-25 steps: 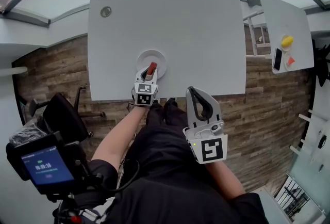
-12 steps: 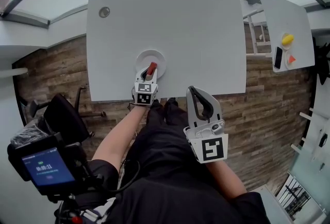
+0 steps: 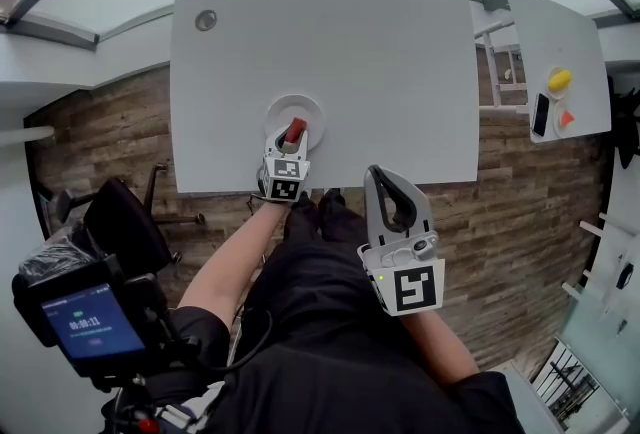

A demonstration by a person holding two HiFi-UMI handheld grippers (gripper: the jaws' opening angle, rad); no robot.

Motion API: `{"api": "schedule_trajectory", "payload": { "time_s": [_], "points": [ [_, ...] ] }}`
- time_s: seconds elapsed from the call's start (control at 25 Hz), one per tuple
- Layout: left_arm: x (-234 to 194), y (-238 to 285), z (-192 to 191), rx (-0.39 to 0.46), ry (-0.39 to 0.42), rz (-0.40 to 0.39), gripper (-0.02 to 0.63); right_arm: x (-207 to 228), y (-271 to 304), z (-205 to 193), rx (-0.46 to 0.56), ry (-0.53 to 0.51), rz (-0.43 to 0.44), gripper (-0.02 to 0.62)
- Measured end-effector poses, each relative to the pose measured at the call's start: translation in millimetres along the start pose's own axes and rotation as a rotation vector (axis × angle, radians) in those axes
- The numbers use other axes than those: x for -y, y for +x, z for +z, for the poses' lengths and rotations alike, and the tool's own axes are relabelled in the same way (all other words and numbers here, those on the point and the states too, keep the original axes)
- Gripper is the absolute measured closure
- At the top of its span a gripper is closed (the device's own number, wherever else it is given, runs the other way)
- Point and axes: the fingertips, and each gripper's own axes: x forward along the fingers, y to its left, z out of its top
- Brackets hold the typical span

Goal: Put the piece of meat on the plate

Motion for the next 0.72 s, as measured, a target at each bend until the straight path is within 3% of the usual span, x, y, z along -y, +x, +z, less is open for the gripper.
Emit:
{"api": "schedule_trajectory", "payload": {
  "time_s": [0.2,0.44,0.6,0.72],
  "points": [
    [-1.5,-0.4,0.8,0.003,0.028,0.008,0.506,-1.3,-0.2,-1.9,-0.005,-0.001,0.007,0.591],
    [-6.7,1.0,-0.6,-0.004,0.053,0.025,0.444,2.2,-0.1,-4.6,-0.012,-0.005,0.001,0.591],
    [-8.3,1.9,1.4,-0.007,0.138,0.049,0.416,-0.1,-0.3,-4.2,-0.016,-0.012,0.017,0.591],
    [-9.1,3.1,1.4,-0.005,0.140,0.051,0.415,2.7,-2.5,-4.3,-0.021,-0.023,0.004,0.591]
  ]
}}
